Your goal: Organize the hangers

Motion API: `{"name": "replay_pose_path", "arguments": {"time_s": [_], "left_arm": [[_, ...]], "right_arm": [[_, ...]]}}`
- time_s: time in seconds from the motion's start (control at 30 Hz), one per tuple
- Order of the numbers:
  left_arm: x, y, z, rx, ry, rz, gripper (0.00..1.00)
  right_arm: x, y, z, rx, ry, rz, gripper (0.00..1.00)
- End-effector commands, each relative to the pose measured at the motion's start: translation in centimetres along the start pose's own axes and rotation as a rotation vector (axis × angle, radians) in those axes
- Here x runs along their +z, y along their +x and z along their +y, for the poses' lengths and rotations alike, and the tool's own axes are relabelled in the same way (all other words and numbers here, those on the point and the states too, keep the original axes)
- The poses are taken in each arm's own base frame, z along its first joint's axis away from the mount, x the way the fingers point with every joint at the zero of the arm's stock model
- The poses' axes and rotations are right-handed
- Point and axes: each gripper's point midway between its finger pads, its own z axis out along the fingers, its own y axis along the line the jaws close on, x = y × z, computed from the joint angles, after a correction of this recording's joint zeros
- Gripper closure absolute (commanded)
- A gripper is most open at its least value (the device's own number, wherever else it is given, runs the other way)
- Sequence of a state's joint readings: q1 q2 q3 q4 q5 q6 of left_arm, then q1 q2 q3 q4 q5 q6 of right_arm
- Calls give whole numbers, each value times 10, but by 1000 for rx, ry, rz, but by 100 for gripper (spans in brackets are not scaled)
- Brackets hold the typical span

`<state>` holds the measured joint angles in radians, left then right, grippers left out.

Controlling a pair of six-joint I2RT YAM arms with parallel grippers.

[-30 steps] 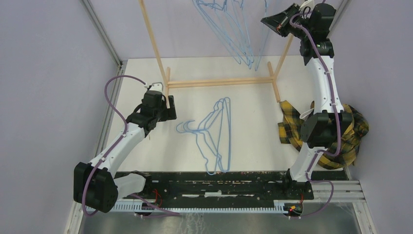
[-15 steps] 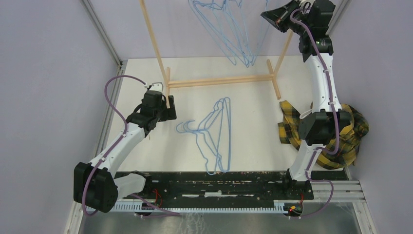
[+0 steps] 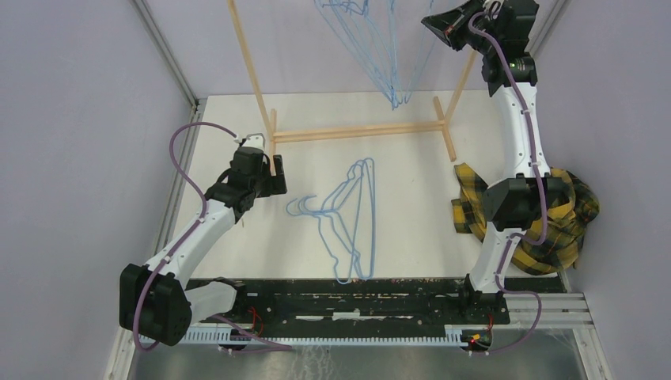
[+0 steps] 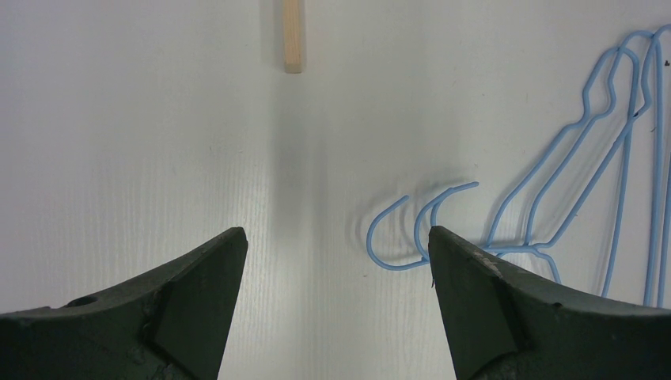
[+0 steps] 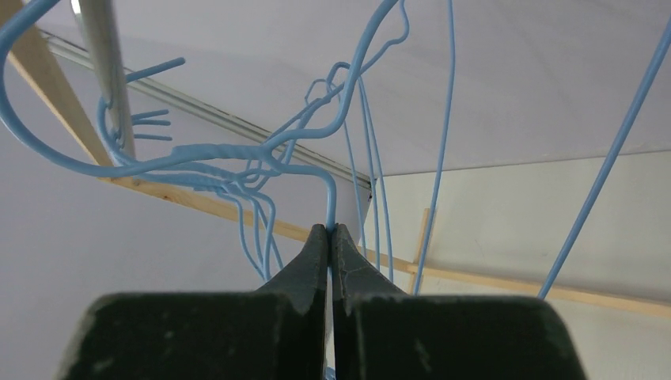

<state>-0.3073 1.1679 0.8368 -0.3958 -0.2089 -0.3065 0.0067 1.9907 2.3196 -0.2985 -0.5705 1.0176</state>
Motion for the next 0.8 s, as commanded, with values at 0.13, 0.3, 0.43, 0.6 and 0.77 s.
{"name": "replay_pose_path", "arguments": {"time_s": [0.13, 0.3, 0.43, 0.6, 0.77], "left_arm": [[-10, -23, -1, -8, 2, -74, 8], [-10, -24, -1, -8, 2, -76, 8], [-11, -24, -2, -9, 6, -78, 8], [-11, -23, -1, -9, 4, -77, 8], [-11, -22, -1, -12, 4, -76, 8]], "right_arm": [[5, -11, -6, 66, 45, -57, 99], [4, -8, -11, 97, 51, -58, 98], [-2, -10, -9, 91, 58, -74, 78], [-21, -15, 1, -3, 82, -105, 52], [-51, -20, 16, -133, 130, -155, 34]]}}
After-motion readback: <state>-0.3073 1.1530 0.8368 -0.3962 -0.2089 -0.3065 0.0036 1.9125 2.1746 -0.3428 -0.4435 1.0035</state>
